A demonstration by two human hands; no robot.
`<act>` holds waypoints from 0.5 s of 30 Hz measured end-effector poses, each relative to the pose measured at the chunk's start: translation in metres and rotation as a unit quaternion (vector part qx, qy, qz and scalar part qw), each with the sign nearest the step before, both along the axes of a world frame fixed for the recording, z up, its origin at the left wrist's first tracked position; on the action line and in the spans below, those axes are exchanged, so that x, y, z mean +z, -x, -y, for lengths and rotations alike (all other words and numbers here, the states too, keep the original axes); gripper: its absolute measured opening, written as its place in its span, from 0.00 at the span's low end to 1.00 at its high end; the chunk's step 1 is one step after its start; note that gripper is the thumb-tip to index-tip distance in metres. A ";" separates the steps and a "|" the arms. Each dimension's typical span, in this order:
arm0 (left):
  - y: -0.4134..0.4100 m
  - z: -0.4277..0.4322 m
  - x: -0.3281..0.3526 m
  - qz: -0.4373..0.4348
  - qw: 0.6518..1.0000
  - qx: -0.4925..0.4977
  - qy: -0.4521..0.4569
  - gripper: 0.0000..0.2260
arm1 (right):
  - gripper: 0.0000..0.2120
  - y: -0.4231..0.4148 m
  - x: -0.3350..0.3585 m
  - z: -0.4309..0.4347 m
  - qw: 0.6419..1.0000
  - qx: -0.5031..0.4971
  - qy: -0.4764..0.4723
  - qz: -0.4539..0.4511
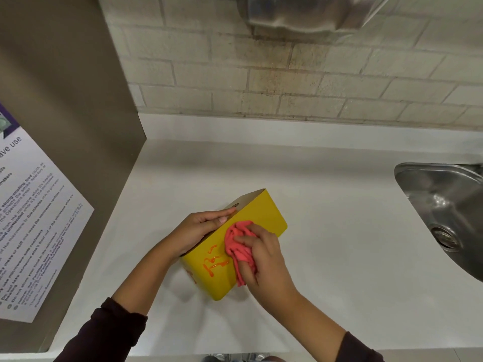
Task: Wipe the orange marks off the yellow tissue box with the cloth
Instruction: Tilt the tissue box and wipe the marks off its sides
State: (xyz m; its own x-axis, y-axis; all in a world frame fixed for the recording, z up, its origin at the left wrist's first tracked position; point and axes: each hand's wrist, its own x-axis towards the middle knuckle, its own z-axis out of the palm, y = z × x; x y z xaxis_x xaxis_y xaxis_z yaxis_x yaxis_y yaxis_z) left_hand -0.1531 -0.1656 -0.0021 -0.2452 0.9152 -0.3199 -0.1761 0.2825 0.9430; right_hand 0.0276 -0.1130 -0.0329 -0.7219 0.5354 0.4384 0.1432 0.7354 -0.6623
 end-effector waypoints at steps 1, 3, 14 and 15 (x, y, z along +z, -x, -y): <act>0.000 0.000 0.000 -0.001 1.000 -0.002 0.001 0.16 | 0.15 -0.006 -0.002 -0.001 1.000 0.022 -0.021 0.009; 0.001 0.000 0.000 -0.006 1.000 -0.006 0.004 0.15 | 0.15 -0.017 -0.005 -0.010 0.998 0.037 -0.053 0.026; 0.003 0.000 -0.002 -0.002 1.000 0.006 0.016 0.14 | 0.17 0.002 0.006 -0.022 0.995 -0.097 0.034 0.013; 0.002 0.001 -0.003 0.001 1.000 0.008 0.014 0.14 | 0.16 0.005 0.007 -0.016 0.996 -0.079 0.029 0.006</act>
